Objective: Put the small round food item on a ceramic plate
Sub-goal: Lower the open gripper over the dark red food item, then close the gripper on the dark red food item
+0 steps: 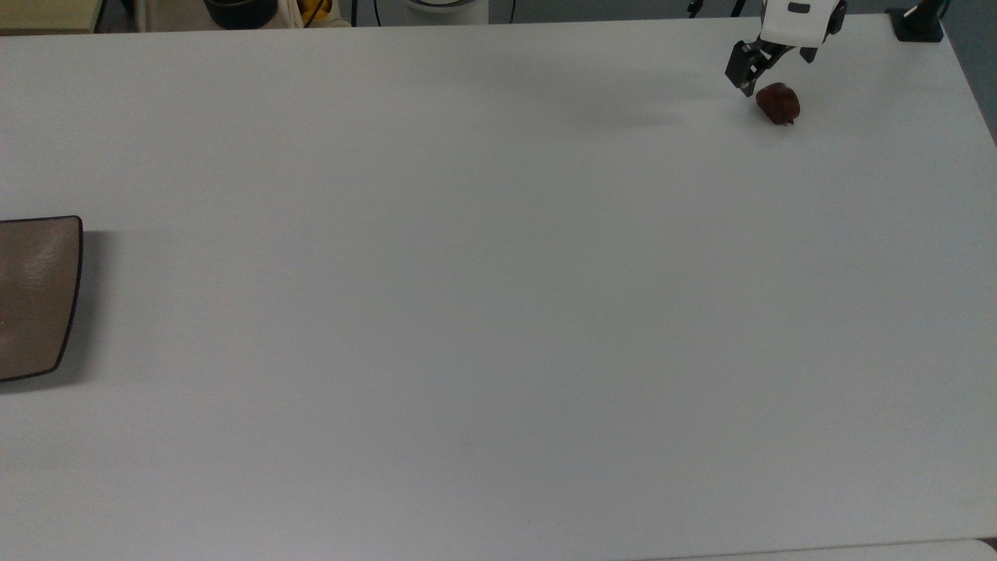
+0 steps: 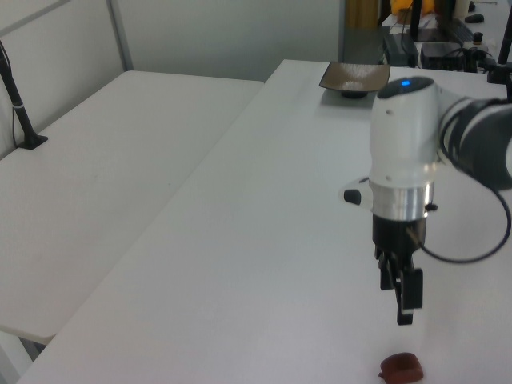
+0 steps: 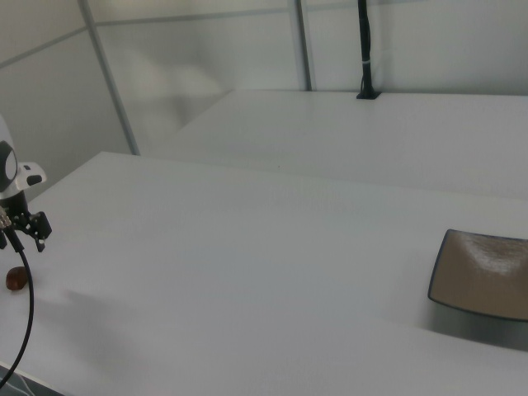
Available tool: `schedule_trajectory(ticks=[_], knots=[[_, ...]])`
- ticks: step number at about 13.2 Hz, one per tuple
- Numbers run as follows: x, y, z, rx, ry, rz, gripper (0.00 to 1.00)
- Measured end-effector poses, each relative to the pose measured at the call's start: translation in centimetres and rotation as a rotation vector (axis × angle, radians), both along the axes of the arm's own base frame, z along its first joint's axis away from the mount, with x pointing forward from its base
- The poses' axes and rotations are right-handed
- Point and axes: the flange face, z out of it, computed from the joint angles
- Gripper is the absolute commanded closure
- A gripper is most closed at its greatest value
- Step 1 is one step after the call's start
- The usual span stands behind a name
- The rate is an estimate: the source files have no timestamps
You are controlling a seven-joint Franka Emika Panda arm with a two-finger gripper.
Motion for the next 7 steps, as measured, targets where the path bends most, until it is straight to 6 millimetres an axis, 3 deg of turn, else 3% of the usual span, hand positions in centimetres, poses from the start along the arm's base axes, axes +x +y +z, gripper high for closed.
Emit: schedule_trajectory(ticks=[4, 7], knots=[[-0.4, 1.7, -6.5, -0.045, -0.025, 0.017, 0.00], [-0.8, 2.3, -7.1, -0.047, -0.025, 0.034, 0.00]])
